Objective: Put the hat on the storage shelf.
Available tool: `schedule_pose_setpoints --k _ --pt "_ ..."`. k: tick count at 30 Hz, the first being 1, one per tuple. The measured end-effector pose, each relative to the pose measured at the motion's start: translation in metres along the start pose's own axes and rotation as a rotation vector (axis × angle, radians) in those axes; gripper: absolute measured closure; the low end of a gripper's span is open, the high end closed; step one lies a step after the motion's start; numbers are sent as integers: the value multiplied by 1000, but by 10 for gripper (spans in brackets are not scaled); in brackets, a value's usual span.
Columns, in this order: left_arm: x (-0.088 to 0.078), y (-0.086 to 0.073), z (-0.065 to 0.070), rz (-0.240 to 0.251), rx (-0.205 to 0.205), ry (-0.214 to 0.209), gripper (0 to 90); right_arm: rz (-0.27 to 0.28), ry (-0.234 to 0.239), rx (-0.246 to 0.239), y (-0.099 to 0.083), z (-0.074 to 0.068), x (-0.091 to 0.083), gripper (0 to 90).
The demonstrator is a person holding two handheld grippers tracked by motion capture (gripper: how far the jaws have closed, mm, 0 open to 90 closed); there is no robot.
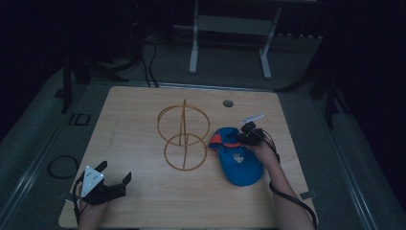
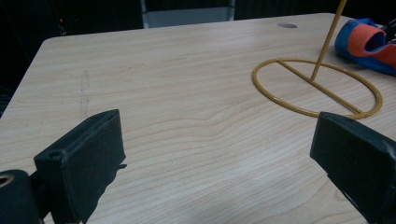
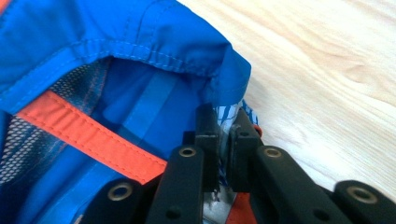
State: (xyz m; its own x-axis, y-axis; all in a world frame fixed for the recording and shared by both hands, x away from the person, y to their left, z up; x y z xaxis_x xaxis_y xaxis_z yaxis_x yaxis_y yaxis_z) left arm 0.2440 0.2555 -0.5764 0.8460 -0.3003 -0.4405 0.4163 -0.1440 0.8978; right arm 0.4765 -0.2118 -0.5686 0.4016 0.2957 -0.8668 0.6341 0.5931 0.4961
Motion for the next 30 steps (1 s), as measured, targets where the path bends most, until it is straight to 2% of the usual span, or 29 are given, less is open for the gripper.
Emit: schedule_pose_setpoints --k 4,8,9,10,13,14,15,19,20,21,24,25,26,27,28,30 --pt "2 0 0 -15 -5 2 33 73 -13 38 -3 2 -17 875" --pt "4 0 2 -34 5 2 33 151 -46 45 -6 3 -43 878" --pt "4 0 2 -34 5 2 33 151 -46 45 -6 3 -43 878" --pt "4 0 4 -36 5 -2 33 197 -60 60 -8 4 -59 878" --pt "3 1 4 -33 5 -7 33 260 -76 80 -11 6 -82 879" --pt "3 2 5 -35 4 -6 33 260 -76 80 -11 6 -82 879" --pt "2 3 4 -27 -4 -13 33 291 -82 83 -14 6 -96 880" --pt "0 6 2 -18 -30 -23 33 318 -80 79 -16 4 -110 880" --pt "-1 9 2 -21 -34 -22 33 343 -76 77 -18 2 -121 880" --pt "-2 11 2 -21 -34 -25 33 351 -77 76 -18 1 -125 880" --pt "-11 27 4 -9 -61 -27 37 397 -74 67 -18 -3 -145 880" --pt "-11 27 4 -9 -61 -27 37 397 -74 67 -18 -3 -145 880" --pt "-14 32 5 -5 -66 -31 38 421 -64 62 -17 -5 -156 880" --pt "-17 37 6 0 -70 -34 38 421 -64 62 -17 -5 -156 880" --pt "-22 46 9 9 -65 -44 38 439 -64 57 -17 -8 -166 881" --pt "-24 51 11 13 -56 -47 38 456 -66 51 -17 -9 -176 880"
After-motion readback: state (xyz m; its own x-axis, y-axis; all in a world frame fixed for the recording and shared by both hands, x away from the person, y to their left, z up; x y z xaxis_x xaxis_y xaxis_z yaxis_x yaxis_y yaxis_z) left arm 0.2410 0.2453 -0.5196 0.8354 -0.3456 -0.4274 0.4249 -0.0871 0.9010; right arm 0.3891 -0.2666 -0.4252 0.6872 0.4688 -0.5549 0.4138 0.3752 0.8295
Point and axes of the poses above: each handheld gripper's, and its own axes: x roughly forward along the jaws, y roughly out of its top, z roughly to its right, the point moved 3 cm from there along x, roughly forward along the jaws, and after that the axes turned 8 degrees about -z, right-handed, at the moved point
